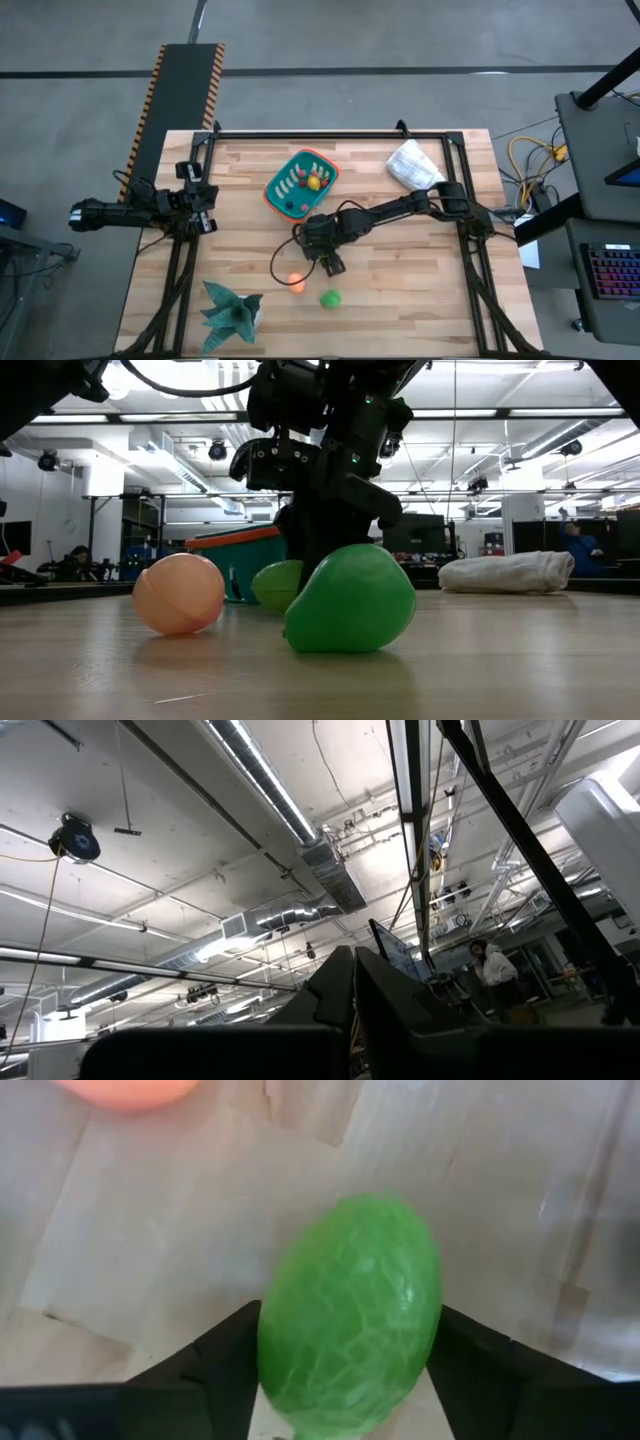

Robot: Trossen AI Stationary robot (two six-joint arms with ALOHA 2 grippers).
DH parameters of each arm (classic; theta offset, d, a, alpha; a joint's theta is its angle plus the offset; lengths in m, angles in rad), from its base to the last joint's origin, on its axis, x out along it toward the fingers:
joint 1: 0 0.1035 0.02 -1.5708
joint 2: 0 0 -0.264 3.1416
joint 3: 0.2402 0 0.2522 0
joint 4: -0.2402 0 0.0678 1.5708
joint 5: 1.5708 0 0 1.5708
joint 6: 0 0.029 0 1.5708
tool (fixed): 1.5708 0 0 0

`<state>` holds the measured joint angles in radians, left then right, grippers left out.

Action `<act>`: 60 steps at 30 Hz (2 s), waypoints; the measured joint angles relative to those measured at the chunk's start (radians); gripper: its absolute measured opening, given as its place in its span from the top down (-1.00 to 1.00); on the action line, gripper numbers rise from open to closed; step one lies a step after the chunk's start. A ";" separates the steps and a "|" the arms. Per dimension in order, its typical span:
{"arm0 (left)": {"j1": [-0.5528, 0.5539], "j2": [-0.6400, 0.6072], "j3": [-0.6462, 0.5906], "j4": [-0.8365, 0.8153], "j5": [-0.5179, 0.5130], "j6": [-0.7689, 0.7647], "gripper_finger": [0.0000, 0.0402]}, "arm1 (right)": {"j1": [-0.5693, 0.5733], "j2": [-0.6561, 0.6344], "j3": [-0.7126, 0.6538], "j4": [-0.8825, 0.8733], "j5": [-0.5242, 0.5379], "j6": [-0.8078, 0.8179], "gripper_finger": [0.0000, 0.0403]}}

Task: Pick and placing Produce into tupperware
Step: Put the green melon into the blue bin, then put the green avocado into the blue bin

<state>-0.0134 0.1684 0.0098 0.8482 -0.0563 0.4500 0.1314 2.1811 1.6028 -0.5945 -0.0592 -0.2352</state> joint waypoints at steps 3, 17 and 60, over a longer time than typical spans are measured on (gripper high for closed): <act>0.000 0.000 0.000 0.000 0.000 0.000 1.00 | 0.000 0.000 0.000 -0.001 0.010 0.010 -0.12; 0.000 0.000 0.000 0.000 0.000 0.000 1.00 | -0.082 -0.199 0.007 0.125 0.175 -0.126 -0.05; 0.000 0.000 0.000 -0.031 0.033 0.001 1.00 | 0.309 -0.231 0.149 -0.269 0.257 0.407 -0.63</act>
<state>-0.0135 0.1687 0.0101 0.8173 -0.0230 0.4508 0.4406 1.9504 1.7515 -0.8632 0.1978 0.1721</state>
